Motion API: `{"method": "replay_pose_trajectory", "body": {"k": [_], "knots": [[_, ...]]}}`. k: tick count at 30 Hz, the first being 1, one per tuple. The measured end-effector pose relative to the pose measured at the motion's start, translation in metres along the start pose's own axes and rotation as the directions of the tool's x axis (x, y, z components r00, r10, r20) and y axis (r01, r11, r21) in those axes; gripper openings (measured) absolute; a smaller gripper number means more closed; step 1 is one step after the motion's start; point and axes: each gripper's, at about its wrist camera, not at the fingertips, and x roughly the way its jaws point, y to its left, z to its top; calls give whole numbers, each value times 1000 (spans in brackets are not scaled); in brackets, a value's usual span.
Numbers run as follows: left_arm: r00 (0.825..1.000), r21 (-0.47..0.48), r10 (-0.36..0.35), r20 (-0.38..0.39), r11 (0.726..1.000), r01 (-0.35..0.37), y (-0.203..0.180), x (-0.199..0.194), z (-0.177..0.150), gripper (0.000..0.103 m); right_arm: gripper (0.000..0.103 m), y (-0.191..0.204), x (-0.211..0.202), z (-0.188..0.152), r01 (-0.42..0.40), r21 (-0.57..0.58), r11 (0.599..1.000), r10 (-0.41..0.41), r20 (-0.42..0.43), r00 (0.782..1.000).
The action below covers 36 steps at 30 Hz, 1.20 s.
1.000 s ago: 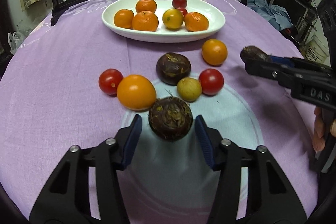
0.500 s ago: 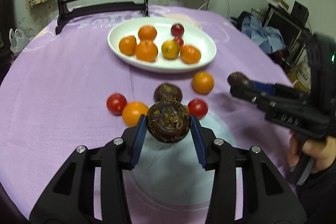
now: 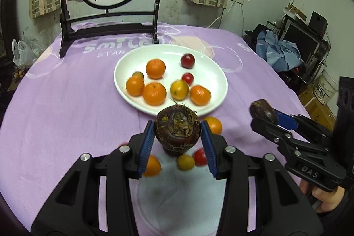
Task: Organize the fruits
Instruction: 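Carry both dark brown fruits into the white plate and open both grippers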
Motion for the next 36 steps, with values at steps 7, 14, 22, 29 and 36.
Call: {"method": "replay_pose_trajectory", "body": {"k": [7,14,22,29,36], "knots": [[1000,-18,4,18,1000,-4,2,29,40,43,45,-6,37,43,9,-12,1000,-9,-7,1000],[999,-54,17,-34,998,-19,16,80,65,43,45,-25,95,49,36,44,998,-32,-91,995],[996,-87,44,-76,995,-50,28,120,73,44,47,-45,127,50,37,120,992,-22,-125,992],[996,-130,66,-53,989,-72,29,115,78,81,64,-57,117,54,49,189,981,-35,-81,996],[998,-141,54,-35,988,-59,29,88,69,82,65,-46,96,46,23,154,988,-10,-81,997]]}}
